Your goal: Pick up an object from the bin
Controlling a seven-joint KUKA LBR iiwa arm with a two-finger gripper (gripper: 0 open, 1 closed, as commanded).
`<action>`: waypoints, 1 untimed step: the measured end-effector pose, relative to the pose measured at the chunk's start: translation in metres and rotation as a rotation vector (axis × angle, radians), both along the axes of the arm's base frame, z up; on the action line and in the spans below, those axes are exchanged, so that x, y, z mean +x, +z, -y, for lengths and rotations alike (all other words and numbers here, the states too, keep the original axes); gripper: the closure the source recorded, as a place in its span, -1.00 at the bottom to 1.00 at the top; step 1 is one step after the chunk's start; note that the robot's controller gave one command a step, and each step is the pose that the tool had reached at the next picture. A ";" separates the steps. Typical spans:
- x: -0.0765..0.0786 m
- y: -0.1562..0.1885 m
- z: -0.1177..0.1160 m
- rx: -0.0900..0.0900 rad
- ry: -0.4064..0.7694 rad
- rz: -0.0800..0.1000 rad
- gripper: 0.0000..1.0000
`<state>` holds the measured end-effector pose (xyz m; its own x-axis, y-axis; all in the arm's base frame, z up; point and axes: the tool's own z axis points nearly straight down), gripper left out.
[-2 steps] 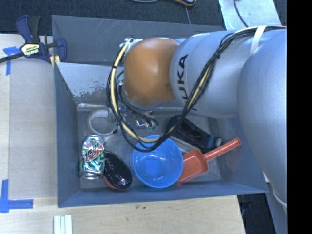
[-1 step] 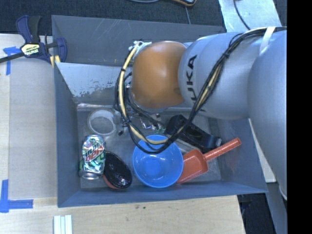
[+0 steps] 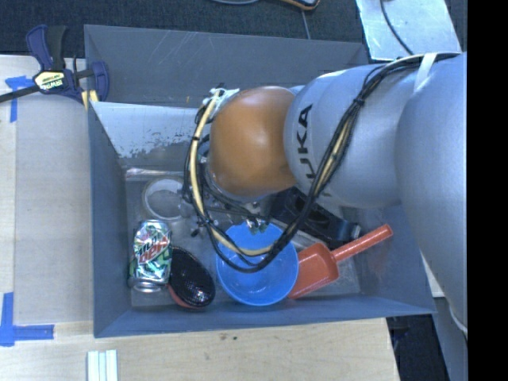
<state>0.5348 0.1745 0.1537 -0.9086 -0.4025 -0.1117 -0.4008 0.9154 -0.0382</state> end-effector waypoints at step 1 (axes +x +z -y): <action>0.002 -0.014 -0.017 0.001 -0.037 0.000 1.00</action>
Offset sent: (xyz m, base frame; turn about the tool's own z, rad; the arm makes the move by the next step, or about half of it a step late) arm 0.0156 0.0618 -0.0140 -0.1691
